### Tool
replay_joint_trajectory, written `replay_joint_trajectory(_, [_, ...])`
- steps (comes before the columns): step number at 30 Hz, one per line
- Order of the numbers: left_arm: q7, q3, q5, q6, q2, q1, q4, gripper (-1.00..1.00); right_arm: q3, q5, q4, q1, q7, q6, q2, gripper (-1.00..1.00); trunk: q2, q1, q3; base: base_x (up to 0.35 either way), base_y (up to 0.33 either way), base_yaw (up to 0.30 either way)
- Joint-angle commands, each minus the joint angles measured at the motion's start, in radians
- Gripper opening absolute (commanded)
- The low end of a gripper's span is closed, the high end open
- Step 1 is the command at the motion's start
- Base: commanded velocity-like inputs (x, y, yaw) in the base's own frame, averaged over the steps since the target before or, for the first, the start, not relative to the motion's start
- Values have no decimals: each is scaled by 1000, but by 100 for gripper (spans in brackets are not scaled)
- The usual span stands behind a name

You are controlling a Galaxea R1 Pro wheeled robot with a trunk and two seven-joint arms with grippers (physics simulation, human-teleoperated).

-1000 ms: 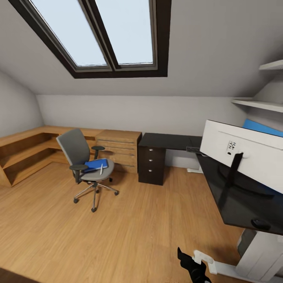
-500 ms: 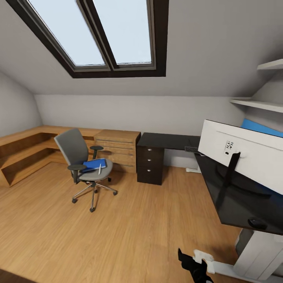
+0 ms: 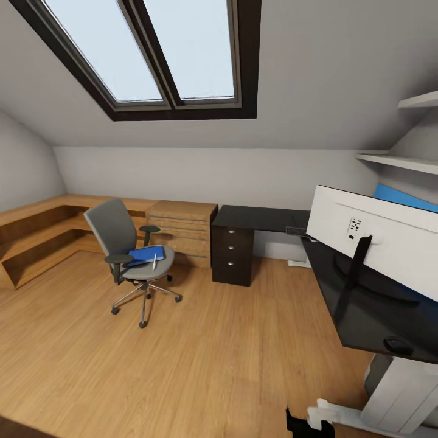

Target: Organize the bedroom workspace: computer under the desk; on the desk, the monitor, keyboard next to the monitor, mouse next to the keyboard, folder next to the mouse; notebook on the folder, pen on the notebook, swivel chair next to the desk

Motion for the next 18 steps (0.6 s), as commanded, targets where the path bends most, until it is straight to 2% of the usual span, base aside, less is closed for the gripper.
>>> replay_joint_trajectory(1, [-1, 3, 2, -3, 0, -1, 0, 100, -2, 41, 2, 6, -1, -22, -1, 100, -1, 0, -1, 0, 0, 0])
replay_joint_trajectory(3, [-1, 3, 2, -3, 0, -1, 0, 100, 2, 76, 3, 30, -1, -65, -1, 100, -1, 0, -1, 0, 0, 0])
replay_joint_trajectory(9, [-1, 3, 2, -3, 0, -1, 0, 100, 8, 110, 2, 117, 0, -207, 0, 100, -1, 0, -1, 0, 0, 0])
replay_joint_trajectory(18, [0, 4, 4, -4, 0, -1, 0, 100, 11, 115, 2, 140, -3, -249, 11, 100, -1, 0, -1, 0, 0, -23])
